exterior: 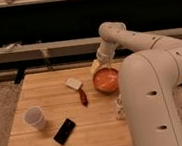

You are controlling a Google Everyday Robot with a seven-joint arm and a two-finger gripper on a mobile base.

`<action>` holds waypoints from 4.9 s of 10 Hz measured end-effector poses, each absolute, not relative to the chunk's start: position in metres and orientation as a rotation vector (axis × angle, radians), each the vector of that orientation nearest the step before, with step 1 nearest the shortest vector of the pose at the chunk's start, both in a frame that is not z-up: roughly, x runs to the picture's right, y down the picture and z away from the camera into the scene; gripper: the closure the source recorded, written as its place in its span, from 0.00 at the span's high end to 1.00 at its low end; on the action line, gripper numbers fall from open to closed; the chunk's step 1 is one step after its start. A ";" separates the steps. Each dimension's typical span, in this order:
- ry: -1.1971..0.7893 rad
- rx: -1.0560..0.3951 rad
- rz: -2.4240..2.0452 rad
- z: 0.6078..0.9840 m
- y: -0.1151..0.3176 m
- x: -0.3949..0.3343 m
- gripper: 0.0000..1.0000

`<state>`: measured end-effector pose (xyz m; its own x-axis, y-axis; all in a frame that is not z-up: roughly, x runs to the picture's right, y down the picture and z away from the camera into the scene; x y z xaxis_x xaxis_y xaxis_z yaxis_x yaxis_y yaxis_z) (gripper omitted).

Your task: Pick up the ceramic cup

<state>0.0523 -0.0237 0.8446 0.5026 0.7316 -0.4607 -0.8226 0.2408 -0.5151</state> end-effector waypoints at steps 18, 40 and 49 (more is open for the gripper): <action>-0.045 -0.706 0.365 0.734 0.074 -0.194 0.80; -0.122 -0.780 0.274 0.766 0.116 -0.312 0.80; -0.170 -0.852 0.316 0.760 0.117 -0.311 0.10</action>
<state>-0.3105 0.1173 0.7602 0.9401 0.3403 0.0216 -0.2055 0.6160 -0.7604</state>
